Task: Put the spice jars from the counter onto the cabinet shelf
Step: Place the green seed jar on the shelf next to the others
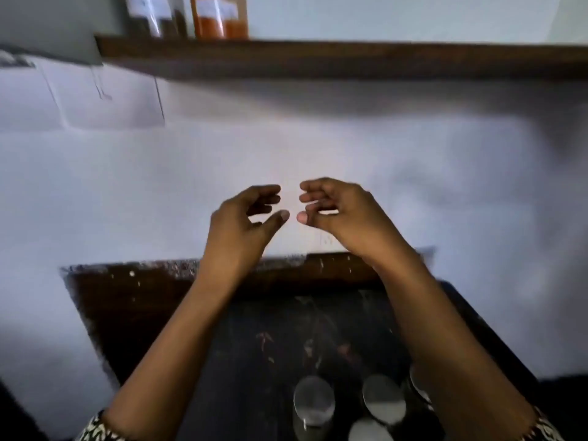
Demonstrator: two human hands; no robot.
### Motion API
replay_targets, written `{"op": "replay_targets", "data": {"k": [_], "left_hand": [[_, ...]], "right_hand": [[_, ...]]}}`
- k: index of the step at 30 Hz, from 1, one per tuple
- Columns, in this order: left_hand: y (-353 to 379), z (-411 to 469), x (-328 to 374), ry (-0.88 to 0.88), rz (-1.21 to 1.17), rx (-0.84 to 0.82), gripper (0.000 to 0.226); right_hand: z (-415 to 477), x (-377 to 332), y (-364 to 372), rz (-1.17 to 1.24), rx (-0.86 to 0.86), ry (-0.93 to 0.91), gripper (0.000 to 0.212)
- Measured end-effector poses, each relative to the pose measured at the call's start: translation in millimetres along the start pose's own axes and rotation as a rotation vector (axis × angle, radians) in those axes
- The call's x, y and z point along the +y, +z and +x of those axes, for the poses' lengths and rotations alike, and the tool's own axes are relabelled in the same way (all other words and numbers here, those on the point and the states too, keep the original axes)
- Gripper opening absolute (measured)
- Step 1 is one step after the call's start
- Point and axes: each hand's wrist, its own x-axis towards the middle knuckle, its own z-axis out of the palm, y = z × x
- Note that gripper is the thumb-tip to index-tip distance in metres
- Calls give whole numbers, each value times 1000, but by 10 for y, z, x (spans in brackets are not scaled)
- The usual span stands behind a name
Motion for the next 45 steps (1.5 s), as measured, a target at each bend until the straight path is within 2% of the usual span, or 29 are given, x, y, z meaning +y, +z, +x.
{"op": "replay_targets", "data": {"k": [5,8,11,16,18,21,24,27,31,38,42,45], "left_hand": [[405,-705,-698,-206,42,-278,42],[640,-1104,-1057,-332,79,-478,48],[837,-1485,-1299,-383,155,-649,63],[1049,-1884,-1668,-461,234,-852,102],[1118,-1958,-1763,-473,228,-860,108],[1189,-2024,-1777,-496,171,-809,99],[1223,-2022,-1806,-520,133,-744,82],[1202,-1966,-1841,-477,165,-732,80],[1123,-1781,-1714,-451,57,-659,79],[947,-1252,-1147,-365,-142,-567,77],[849,-947,-655,-314,-250,-477,71],[839,-706,-208,-284,-394,-415,60]], "right_hand": [[-581,861,450,-14,-237,302,55],[-904,1312,777,-103,-368,425,55],[-1202,1721,1113,-181,-452,537,56],[-1437,2077,1348,-322,-507,590,85],[-1474,2146,1383,-356,-536,603,93],[-1503,2197,1437,-345,-530,607,98],[-1490,2176,1443,-321,-462,580,82],[-1498,2174,1390,-259,-436,578,75],[-1416,2088,1162,-105,-345,565,70],[-1188,1730,473,163,-227,459,64],[-1062,1441,63,349,-106,354,52],[-949,1265,-271,460,-66,241,53]]}}
